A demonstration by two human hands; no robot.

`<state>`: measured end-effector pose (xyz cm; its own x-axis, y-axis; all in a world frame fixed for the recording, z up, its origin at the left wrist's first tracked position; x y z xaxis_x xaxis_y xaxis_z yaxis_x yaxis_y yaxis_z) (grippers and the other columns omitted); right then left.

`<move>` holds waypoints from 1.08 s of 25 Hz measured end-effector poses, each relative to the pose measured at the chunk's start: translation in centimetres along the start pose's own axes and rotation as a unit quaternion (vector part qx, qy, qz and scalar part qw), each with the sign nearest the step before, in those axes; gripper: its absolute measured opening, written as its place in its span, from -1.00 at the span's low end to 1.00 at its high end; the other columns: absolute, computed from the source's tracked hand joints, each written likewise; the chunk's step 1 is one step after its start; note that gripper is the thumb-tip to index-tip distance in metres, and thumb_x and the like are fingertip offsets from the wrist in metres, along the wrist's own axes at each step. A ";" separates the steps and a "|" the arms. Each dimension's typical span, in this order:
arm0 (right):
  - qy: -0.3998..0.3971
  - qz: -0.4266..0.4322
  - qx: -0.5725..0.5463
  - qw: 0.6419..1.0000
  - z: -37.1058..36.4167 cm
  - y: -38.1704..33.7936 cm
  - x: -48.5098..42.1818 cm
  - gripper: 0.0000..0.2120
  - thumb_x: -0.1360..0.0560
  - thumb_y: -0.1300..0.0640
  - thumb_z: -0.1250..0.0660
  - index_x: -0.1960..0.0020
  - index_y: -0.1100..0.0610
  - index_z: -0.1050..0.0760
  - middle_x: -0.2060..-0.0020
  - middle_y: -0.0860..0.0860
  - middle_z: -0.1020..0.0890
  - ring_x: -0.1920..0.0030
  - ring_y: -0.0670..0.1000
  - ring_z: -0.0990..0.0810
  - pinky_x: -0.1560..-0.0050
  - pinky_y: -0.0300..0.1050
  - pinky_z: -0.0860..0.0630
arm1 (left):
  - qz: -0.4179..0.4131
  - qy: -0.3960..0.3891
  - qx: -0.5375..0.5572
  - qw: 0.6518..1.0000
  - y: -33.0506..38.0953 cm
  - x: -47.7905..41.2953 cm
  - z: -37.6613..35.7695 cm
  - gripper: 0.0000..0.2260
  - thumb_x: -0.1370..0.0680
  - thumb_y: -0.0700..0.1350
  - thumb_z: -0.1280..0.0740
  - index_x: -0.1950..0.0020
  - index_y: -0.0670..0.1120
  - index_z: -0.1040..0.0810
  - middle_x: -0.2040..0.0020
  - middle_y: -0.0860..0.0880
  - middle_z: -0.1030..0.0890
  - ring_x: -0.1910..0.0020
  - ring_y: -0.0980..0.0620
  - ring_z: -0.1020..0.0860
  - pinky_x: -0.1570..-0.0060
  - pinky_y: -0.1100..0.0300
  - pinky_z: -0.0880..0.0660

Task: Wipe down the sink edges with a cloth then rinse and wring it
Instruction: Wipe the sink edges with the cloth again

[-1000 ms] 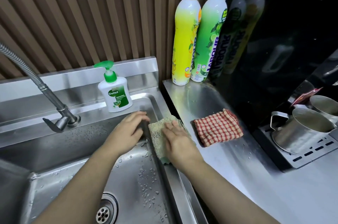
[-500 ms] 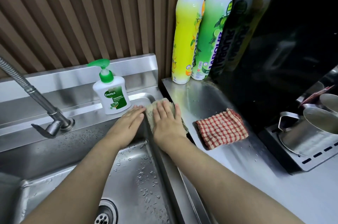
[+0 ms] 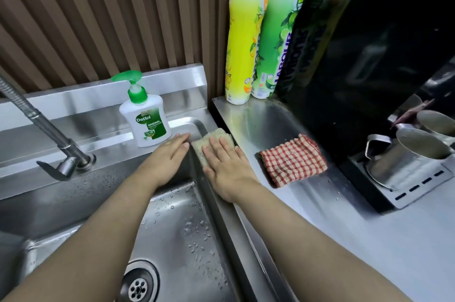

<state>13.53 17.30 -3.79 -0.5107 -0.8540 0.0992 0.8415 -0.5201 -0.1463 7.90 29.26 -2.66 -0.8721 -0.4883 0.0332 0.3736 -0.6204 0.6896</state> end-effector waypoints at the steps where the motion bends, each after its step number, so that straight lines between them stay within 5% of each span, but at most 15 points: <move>1: 0.031 -0.001 0.018 0.999 0.2 -0.1 3.8 -0.51 -0.61 -0.02 0.07 -0.52 0.04 -0.06 -0.54 0.03 -0.03 -0.53 0.05 0.03 -0.48 0.06 -0.06 | -0.015 0.004 -0.011 1.000 0.6 0.2 0.0 -0.63 -0.63 -0.04 -0.07 -0.44 -0.03 -0.30 -0.48 -0.04 -0.25 -0.47 0.06 -0.13 -0.32 0.37 0.08; 4: 0.079 -0.003 0.024 0.997 -0.6 -0.6 16.6 -0.54 -0.58 -0.04 0.01 -0.42 0.05 -0.34 -0.44 0.03 -0.34 -0.44 0.09 -0.27 -0.32 0.09 -0.22 | -0.140 -0.015 -0.075 0.987 4.0 2.0 -2.0 -0.55 -0.60 0.09 -0.02 -0.43 -0.06 -0.32 -0.45 -0.02 -0.30 -0.45 0.11 -0.14 -0.33 0.35 0.08; 9: 0.026 -0.054 0.037 0.998 -1.1 -0.3 16.6 -0.47 -0.60 -0.09 0.21 -0.43 0.03 -0.31 -0.44 0.00 -0.34 -0.46 0.10 -0.21 -0.34 0.10 -0.14 | -0.284 -0.086 -0.111 0.949 6.4 4.2 -5.6 -0.42 -0.55 0.26 0.12 -0.42 -0.01 -0.31 -0.42 0.11 -0.25 -0.46 0.20 -0.05 -0.43 0.25 0.13; 12: 0.003 -0.063 0.045 0.997 -1.3 0.1 12.9 -0.37 -0.49 -0.10 0.33 -0.52 0.00 -0.05 -0.54 -0.02 -0.04 -0.53 0.07 0.06 -0.48 0.12 0.05 | -0.289 -0.102 -0.101 0.947 6.8 3.5 -6.2 -0.43 -0.55 0.28 0.12 -0.41 0.02 -0.33 -0.42 0.08 -0.30 -0.46 0.13 -0.11 -0.45 0.18 0.03; 15: 0.048 -0.082 0.061 0.994 -0.9 0.1 19.7 -0.48 -0.61 -0.07 0.20 -0.45 0.02 -0.29 -0.46 0.00 -0.29 -0.48 0.07 -0.20 -0.36 0.16 -0.23 | -0.312 -0.113 -0.164 0.929 7.3 4.4 -8.2 -0.36 -0.52 0.32 0.19 -0.44 0.03 -0.28 -0.47 0.03 -0.25 -0.48 0.08 -0.07 -0.45 0.06 -0.01; 19: 0.040 -0.070 0.046 0.996 -2.0 -0.6 28.2 -0.50 -0.62 -0.10 0.18 -0.44 -0.01 -0.30 -0.44 -0.01 -0.33 -0.46 0.06 -0.20 -0.30 0.09 -0.19 | -0.296 -0.123 -0.217 0.922 6.8 4.7 -9.1 -0.39 -0.49 0.29 0.13 -0.49 0.08 -0.14 -0.52 0.06 -0.10 -0.49 0.13 0.06 -0.44 0.12 0.12; 22: 0.026 -0.095 0.046 0.994 -1.9 -0.1 22.9 -0.47 -0.62 -0.09 0.23 -0.42 -0.02 -0.32 -0.43 0.01 -0.35 -0.45 0.09 -0.24 -0.30 0.12 -0.22 | -0.285 -0.154 -0.219 0.920 6.6 3.8 -8.9 -0.39 -0.46 0.27 0.16 -0.48 0.11 -0.14 -0.52 0.08 -0.12 -0.49 0.14 0.04 -0.43 0.15 0.16; 27: 0.015 -0.102 0.051 0.993 -1.7 0.4 21.1 -0.36 -0.53 -0.17 0.35 -0.50 -0.01 -0.13 -0.52 0.00 -0.12 -0.52 0.10 -0.04 -0.46 0.15 -0.11 | -0.269 -0.152 -0.204 0.929 8.0 4.9 -8.4 -0.38 -0.48 0.27 0.19 -0.48 0.09 -0.16 -0.52 0.06 -0.13 -0.50 0.12 0.02 -0.44 0.14 0.18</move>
<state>2.74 -0.97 -3.43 -0.6757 -0.7320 0.0875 0.7330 -0.6797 -0.0259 9.31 16.71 -3.06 -0.9931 0.1171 0.0077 -0.1078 -0.9359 0.3353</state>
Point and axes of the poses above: each hand's wrist, its own x-axis away from the middle knuckle, its own z-axis out of the back of the hand, y = z × x, the point moved 9 cm from there along -x, towards the middle knuckle
